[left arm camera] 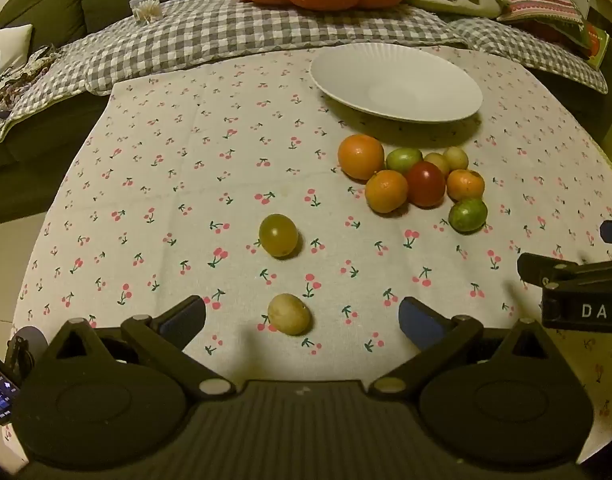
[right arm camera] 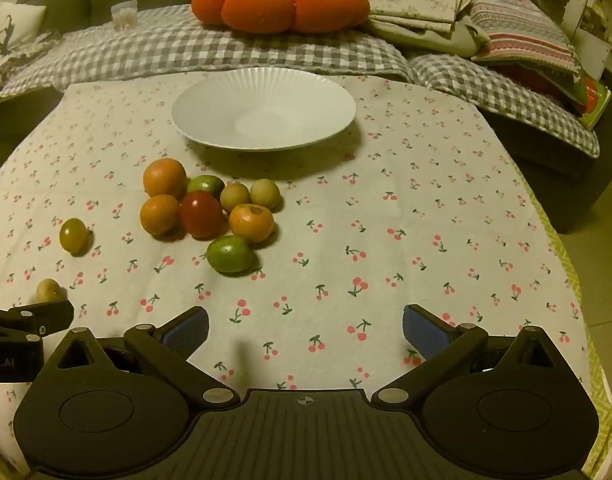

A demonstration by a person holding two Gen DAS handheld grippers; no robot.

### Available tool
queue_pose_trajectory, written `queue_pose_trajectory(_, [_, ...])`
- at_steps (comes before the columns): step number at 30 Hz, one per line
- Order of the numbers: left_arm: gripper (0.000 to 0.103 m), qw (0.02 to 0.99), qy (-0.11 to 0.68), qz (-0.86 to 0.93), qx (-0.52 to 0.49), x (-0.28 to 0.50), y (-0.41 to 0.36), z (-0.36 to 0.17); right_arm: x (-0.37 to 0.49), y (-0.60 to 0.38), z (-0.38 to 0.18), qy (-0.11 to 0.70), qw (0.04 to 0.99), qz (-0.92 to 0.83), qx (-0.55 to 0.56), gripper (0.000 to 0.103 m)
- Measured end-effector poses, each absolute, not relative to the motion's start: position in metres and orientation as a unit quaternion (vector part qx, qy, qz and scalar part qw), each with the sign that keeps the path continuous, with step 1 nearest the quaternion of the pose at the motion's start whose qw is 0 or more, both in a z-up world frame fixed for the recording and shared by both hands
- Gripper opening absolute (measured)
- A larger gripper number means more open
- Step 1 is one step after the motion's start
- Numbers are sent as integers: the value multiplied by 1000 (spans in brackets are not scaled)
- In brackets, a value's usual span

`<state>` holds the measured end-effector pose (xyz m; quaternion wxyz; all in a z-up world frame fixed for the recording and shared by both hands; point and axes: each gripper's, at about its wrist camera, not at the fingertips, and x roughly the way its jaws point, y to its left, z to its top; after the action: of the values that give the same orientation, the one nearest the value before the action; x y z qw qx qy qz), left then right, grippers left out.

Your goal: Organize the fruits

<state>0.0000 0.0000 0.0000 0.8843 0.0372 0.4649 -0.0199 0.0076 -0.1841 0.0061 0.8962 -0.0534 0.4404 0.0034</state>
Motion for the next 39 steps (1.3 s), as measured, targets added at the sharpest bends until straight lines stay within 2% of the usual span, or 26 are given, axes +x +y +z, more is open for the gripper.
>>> queue_pose_trajectory(39, [102,883,468,-21,37,0,-2,-3,8,-183,3,444,894,4,-56,103])
